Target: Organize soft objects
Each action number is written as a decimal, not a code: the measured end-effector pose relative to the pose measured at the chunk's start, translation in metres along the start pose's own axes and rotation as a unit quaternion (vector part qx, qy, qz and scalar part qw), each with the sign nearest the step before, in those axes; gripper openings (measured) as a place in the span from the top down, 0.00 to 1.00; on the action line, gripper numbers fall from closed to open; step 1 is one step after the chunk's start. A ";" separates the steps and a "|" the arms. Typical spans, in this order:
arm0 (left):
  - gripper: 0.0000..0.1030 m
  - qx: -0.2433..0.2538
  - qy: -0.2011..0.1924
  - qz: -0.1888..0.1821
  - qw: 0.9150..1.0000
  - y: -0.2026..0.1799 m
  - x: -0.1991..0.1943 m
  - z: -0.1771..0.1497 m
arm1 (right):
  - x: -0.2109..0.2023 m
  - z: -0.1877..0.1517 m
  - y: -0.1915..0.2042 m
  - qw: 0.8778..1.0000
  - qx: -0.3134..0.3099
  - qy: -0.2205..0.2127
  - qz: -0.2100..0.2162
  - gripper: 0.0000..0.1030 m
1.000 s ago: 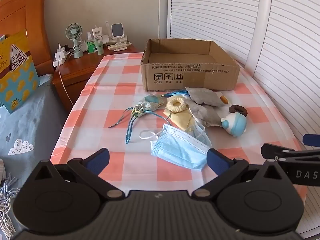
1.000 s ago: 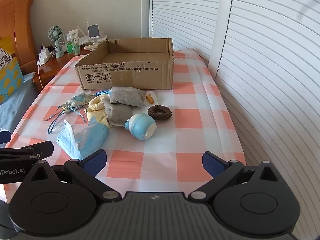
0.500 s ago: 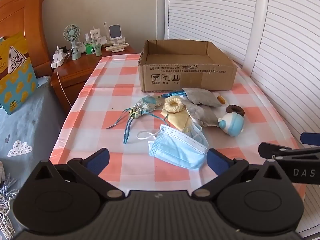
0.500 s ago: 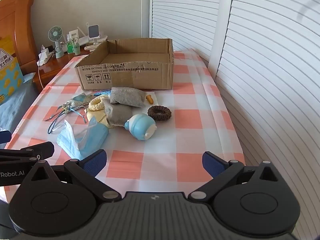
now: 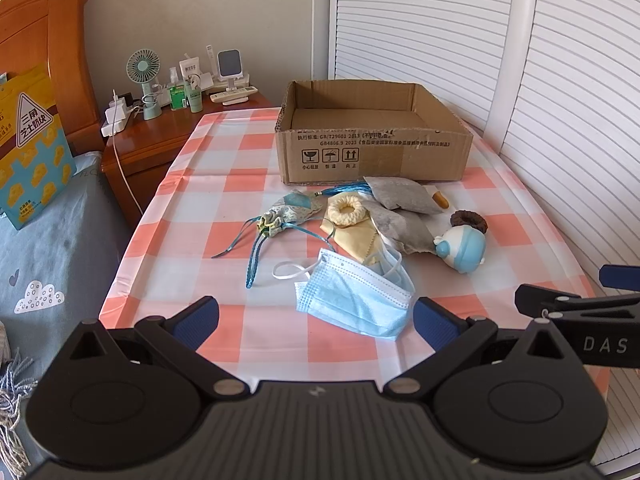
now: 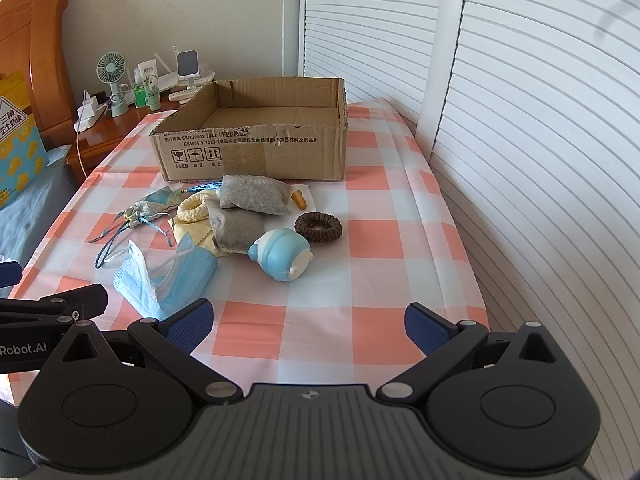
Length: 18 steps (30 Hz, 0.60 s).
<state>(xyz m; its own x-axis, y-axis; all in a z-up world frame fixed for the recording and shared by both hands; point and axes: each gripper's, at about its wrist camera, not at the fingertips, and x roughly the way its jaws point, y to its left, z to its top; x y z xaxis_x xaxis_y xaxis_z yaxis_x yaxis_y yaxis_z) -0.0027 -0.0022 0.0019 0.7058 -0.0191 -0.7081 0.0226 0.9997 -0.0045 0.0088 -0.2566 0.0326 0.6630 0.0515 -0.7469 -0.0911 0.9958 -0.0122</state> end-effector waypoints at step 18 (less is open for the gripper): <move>0.00 0.001 -0.001 -0.003 1.000 -0.001 -0.004 0.002 | -0.003 0.002 -0.001 1.000 0.000 -0.003 0.000 0.00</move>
<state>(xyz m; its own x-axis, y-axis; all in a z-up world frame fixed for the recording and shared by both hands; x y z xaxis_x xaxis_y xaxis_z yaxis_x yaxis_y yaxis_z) -0.0040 -0.0030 0.0064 0.7078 -0.0249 -0.7060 0.0280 0.9996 -0.0072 0.0081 -0.2581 0.0364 0.6676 0.0511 -0.7427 -0.0900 0.9959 -0.0125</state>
